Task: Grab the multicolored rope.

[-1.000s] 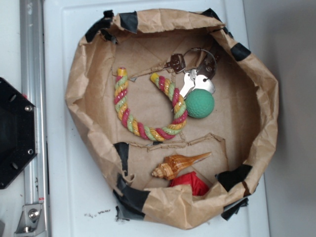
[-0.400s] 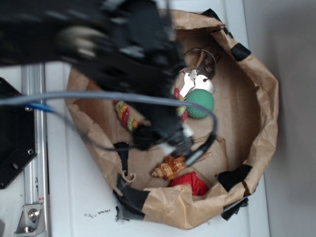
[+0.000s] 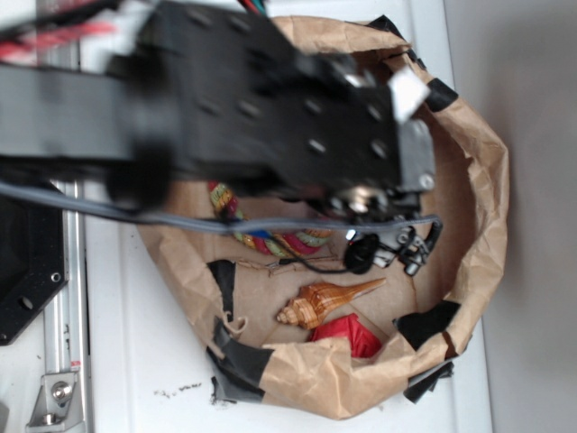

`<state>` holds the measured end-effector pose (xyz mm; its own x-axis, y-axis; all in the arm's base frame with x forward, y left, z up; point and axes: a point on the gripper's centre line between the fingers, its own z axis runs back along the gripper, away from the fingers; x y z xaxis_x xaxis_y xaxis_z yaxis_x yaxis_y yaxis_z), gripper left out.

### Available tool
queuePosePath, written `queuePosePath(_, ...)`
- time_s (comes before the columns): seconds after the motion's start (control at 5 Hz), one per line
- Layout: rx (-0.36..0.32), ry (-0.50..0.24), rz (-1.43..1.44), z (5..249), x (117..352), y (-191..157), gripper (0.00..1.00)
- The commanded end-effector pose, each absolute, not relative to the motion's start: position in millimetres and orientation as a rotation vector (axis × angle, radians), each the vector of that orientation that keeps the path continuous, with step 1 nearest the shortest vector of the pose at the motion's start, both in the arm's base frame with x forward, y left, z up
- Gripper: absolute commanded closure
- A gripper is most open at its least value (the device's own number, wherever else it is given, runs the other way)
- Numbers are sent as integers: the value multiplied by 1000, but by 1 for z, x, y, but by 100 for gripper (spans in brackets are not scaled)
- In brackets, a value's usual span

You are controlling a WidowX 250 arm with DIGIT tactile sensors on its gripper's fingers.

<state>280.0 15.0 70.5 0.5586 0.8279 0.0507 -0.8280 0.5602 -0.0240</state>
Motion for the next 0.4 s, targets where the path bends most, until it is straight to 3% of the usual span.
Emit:
queuePosePath(0.0,80,-23,1094,39,274,31,82)
queuePosePath(0.2,83,4,1141,33,269,31,100)
